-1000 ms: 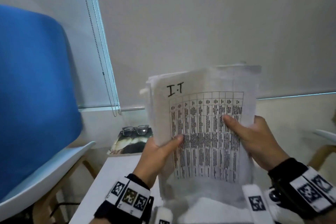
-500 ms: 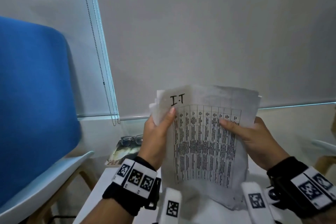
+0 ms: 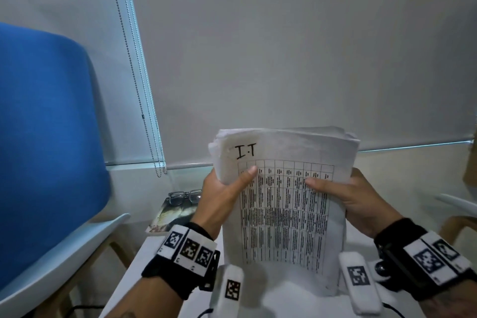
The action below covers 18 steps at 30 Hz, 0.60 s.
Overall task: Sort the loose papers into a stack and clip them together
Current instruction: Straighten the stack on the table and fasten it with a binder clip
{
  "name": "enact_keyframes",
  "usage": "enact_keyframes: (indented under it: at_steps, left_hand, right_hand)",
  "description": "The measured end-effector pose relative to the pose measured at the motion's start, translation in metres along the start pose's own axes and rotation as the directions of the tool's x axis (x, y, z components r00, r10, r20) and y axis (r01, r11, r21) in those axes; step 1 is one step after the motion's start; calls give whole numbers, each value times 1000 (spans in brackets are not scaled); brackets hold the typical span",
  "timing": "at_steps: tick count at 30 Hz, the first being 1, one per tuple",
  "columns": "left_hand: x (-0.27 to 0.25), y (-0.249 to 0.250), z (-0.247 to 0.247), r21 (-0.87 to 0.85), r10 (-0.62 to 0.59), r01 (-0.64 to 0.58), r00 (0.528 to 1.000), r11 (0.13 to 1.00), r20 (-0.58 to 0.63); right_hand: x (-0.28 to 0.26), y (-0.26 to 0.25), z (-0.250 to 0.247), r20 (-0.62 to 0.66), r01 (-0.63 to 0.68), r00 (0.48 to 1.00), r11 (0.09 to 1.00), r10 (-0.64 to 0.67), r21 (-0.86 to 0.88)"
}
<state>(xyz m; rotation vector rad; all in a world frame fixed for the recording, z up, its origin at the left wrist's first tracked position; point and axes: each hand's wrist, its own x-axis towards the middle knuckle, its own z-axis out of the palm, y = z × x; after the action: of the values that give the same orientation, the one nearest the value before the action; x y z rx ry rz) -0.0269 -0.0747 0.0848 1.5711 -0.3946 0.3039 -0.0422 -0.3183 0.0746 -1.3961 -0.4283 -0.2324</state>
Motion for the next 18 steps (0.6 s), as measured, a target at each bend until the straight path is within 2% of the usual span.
enact_keyframes:
  at_steps: [3,11,15,18]
  left_hand:
    - [9,11,-8,-100,45,-44,999,994,14]
    - [13,20,-7,-69,32,-23,989,997,145]
    - [9,17,-9,-9,12,-11,987,1000,161]
    - [7,13,-13,-41,-5,10,990,999,142]
  right_hand:
    - [3,-5,-5,25,24,999,1000,-24,16]
    - [9,-8,-3,-19,52,999,998,-51,47]
    - [7,-7,-2,5,10,1000,1000,-10,24]
    - [7,-8,-4,-7,24,1000,1000,-25,-9]
